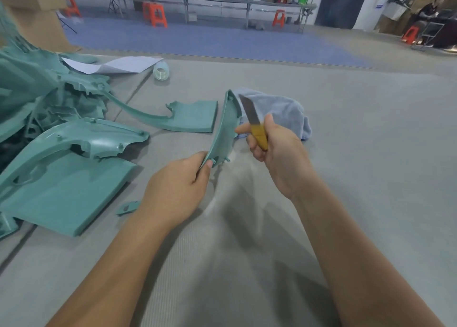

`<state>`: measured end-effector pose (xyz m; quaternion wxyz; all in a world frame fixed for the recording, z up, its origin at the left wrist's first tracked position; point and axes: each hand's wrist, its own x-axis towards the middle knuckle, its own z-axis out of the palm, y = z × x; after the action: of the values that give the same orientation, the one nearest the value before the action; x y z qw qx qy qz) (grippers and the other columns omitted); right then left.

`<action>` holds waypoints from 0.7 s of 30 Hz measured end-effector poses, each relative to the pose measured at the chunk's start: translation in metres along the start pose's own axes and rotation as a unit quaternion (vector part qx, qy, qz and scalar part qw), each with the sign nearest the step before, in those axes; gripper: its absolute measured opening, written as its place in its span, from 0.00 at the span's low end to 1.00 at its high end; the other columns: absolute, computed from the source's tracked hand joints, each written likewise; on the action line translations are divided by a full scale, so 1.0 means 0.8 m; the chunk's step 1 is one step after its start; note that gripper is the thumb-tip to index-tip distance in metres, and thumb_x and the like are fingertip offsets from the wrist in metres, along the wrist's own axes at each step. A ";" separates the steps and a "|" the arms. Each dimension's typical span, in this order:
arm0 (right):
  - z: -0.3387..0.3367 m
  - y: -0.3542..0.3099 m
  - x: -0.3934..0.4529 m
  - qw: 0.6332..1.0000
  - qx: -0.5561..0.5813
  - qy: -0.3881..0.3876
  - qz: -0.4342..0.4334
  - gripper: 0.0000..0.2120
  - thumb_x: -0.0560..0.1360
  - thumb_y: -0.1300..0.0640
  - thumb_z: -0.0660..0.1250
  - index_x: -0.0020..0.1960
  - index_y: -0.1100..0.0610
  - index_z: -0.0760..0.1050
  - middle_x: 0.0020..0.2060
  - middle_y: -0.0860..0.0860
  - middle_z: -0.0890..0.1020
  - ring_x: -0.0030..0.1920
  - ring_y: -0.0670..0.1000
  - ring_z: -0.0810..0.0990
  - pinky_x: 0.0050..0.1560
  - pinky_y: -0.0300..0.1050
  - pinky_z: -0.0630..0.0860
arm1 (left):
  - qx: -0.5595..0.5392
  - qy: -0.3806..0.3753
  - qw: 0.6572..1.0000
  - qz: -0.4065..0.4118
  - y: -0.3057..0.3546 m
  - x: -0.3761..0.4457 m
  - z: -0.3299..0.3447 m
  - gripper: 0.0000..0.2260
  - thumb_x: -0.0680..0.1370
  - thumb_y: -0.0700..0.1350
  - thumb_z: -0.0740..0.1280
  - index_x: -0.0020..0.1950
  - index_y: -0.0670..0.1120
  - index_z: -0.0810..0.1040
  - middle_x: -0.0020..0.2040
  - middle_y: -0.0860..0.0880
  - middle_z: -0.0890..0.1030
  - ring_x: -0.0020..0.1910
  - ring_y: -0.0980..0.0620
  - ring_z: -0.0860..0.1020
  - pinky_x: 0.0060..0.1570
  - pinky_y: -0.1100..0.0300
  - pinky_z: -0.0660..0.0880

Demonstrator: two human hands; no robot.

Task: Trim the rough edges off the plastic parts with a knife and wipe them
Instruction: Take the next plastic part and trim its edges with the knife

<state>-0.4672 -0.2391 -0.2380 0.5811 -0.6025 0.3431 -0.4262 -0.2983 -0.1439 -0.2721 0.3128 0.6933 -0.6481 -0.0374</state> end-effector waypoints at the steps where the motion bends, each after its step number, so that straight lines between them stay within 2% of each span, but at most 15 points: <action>1: 0.000 0.001 -0.001 1.000 -0.001 -0.008 0.000 0.25 0.83 0.48 0.52 0.39 0.52 0.84 0.31 0.47 0.74 0.32 0.44 0.67 0.36 0.36 0.66 | 0.000 0.000 1.000 0.001 0.000 0.000 0.000 0.10 0.81 0.53 0.53 0.45 0.53 0.70 0.30 0.53 0.72 0.32 0.53 0.72 0.28 0.58 0.62; 5: -0.002 0.003 -0.008 0.996 -0.012 -0.081 -0.031 0.14 0.81 0.56 0.59 0.39 0.54 0.77 0.33 0.49 0.73 0.31 0.45 0.67 0.35 0.37 0.64 | -0.003 0.002 1.000 0.001 0.001 -0.001 0.001 0.09 0.81 0.53 0.52 0.46 0.54 0.70 0.31 0.53 0.73 0.33 0.51 0.73 0.29 0.57 0.63; 8: 0.001 0.001 -0.012 0.989 -0.070 -0.121 -0.038 0.13 0.82 0.59 0.59 0.40 0.56 0.73 0.28 0.49 0.76 0.28 0.46 0.68 0.30 0.34 0.65 | 0.003 0.004 1.000 -0.001 0.002 -0.001 0.003 0.10 0.81 0.54 0.52 0.42 0.56 0.65 0.31 0.53 0.72 0.33 0.47 0.72 0.30 0.55 0.62; 12: 0.007 0.007 -0.010 0.987 -0.104 -0.111 -0.053 0.11 0.82 0.59 0.60 0.41 0.60 0.73 0.25 0.47 0.71 0.28 0.45 0.65 0.30 0.34 0.63 | 0.006 0.000 1.000 -0.001 0.001 0.000 0.005 0.14 0.81 0.56 0.50 0.37 0.57 0.63 0.29 0.53 0.70 0.33 0.46 0.72 0.29 0.55 0.62; 18: 0.008 0.014 0.000 0.992 -0.089 -0.084 -0.036 0.12 0.82 0.59 0.60 0.40 0.59 0.73 0.25 0.47 0.69 0.29 0.45 0.64 0.32 0.34 0.63 | -0.005 0.005 1.000 0.000 0.001 -0.002 0.007 0.12 0.80 0.58 0.50 0.40 0.59 0.65 0.29 0.54 0.71 0.32 0.50 0.72 0.29 0.56 0.63; 21: 0.010 0.016 0.004 0.992 -0.101 -0.069 -0.040 0.12 0.81 0.59 0.61 0.40 0.58 0.74 0.25 0.48 0.70 0.29 0.45 0.65 0.36 0.37 0.65 | -0.011 0.011 1.000 -0.006 -0.002 -0.002 0.008 0.11 0.81 0.57 0.51 0.42 0.59 0.68 0.29 0.54 0.72 0.32 0.53 0.72 0.29 0.57 0.63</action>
<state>-0.4574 -0.2401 -0.2502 0.5226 -0.6991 0.3189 -0.3694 -0.3004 -0.1448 -0.2787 0.3273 0.6941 -0.6400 -0.0391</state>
